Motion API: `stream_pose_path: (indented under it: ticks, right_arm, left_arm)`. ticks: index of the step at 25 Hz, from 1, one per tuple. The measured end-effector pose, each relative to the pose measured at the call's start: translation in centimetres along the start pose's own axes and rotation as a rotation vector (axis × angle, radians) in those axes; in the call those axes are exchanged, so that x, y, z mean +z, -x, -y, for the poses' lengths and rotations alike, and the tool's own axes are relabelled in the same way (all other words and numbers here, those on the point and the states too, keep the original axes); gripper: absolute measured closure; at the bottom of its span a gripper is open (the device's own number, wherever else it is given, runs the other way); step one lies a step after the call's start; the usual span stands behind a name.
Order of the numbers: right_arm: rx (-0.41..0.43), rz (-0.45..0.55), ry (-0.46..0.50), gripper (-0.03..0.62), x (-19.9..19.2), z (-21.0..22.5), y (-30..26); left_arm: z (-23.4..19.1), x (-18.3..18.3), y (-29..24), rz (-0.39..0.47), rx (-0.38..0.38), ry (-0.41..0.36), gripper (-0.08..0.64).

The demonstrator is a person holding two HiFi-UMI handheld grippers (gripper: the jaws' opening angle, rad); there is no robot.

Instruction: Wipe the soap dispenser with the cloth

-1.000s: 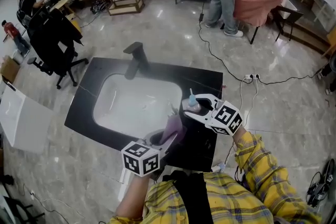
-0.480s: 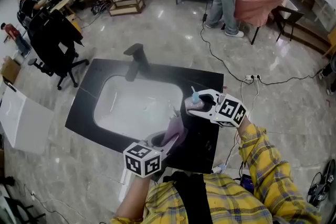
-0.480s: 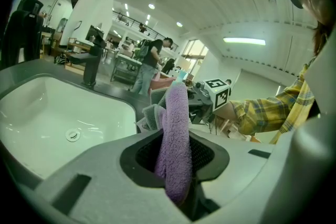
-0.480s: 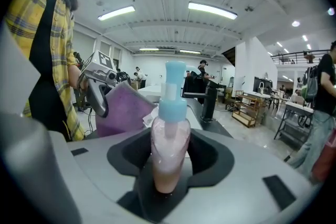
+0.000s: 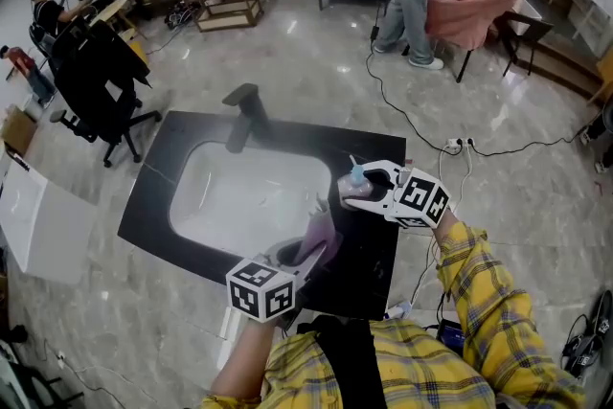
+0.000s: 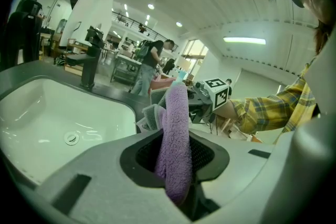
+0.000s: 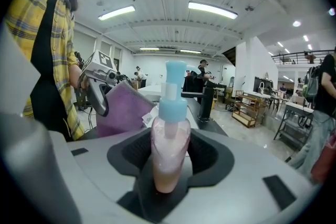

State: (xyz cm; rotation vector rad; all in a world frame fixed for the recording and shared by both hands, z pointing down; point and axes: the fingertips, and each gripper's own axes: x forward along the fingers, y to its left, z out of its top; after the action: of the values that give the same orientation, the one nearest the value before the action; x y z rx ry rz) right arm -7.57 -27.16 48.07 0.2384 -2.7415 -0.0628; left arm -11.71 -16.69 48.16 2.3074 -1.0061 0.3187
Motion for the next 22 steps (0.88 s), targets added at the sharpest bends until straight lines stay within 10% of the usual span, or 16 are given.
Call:
stream_pose_path:
  ticks: [16, 22]
  right_arm:
    - [-0.033, -0.027, 0.004, 0.379, -0.8, 0.0, 0.1]
    - [-0.154, 0.116, -0.087, 0.351, 0.7, 0.0, 3.0]
  left_arm:
    - [-0.5, 0.5, -1.4, 0.01, -0.003, 0.001, 0.48]
    - [-0.4, 0.4, -0.8, 0.027, 0.0, 0.01, 0.48]
